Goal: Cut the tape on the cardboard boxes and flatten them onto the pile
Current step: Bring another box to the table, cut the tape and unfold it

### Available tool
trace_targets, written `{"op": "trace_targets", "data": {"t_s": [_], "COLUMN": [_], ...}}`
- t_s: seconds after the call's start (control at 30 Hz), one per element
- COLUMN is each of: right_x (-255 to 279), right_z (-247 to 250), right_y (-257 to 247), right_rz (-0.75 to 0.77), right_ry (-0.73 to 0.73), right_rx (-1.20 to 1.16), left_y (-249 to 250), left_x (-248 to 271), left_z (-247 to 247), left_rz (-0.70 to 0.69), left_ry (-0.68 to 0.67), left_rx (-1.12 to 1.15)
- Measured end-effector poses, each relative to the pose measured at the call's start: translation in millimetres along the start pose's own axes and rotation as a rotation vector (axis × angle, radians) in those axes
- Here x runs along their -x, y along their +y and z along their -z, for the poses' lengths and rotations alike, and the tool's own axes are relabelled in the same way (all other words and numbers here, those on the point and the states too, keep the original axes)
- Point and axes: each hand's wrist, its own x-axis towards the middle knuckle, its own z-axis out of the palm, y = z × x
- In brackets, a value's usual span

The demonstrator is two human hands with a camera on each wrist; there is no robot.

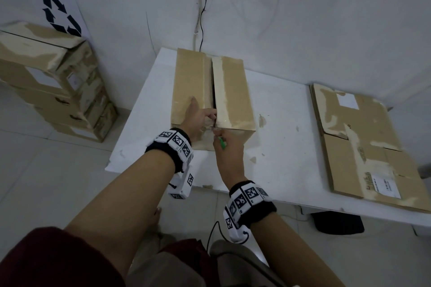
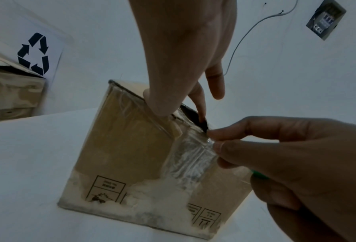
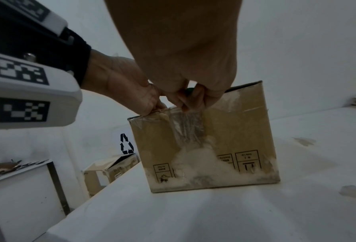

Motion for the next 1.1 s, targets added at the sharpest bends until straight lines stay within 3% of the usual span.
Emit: {"op": "trace_targets", "data": {"t_s": [0.37, 0.7, 0.77, 0.9, 1.0, 1.1], "right_x": [-0.8, -16.4, -0.8, 11.9, 5.0, -14.1], "right_z": [1.9, 12.9, 20.7, 48.5, 68.9, 90.3], "right_y": [5.4, 21.9, 31.0, 42.8, 46.9, 52.5], "right_rz": [-0.002, -0.014, 0.009, 0.058, 0.003, 0.028], "right_ry": [0.052, 0.103, 0.121, 0.139, 0.205, 0.277], "right_rx": [0.063, 0.079, 0.073, 0.043, 0.0, -0.017], "left_y": [5.9, 3.0, 2.1, 6.0, -2.2, -4.1], "left_x": [5.4, 4.0, 2.7, 3.7, -1.0, -6.3], "left_z": [-6.2, -6.7, -12.1, -32.0, -35.4, -21.4], "left_rz": [0.02, -0.006, -0.008, -0.089, -0.164, -0.266], "left_ry": [0.05, 0.082, 0.148, 0.25, 0.278, 0.206], "left_rx": [0.104, 0.026, -0.151, -0.756, -0.879, -0.996]}}
